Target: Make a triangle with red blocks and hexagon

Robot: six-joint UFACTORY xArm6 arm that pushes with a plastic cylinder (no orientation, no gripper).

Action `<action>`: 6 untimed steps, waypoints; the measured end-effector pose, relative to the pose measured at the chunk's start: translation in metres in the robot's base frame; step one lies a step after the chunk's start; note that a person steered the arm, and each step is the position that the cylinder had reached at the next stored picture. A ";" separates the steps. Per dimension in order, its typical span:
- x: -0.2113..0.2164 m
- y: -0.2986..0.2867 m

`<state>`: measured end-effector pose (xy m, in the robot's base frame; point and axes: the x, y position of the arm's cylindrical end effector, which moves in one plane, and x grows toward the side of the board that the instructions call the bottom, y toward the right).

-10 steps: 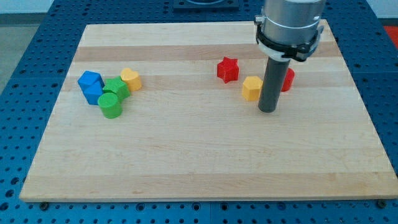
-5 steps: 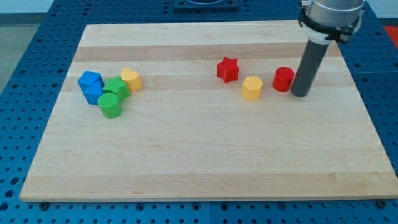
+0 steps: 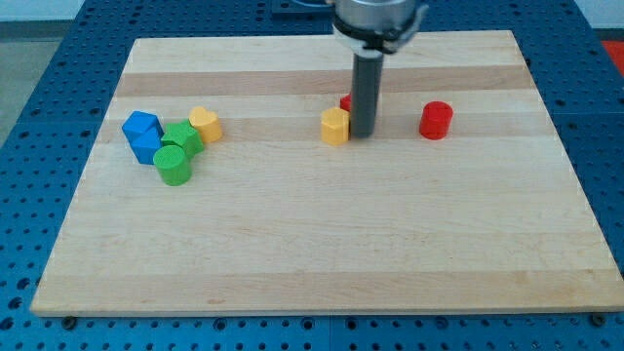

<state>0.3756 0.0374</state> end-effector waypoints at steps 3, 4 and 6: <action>-0.065 -0.039; -0.034 -0.039; 0.000 0.017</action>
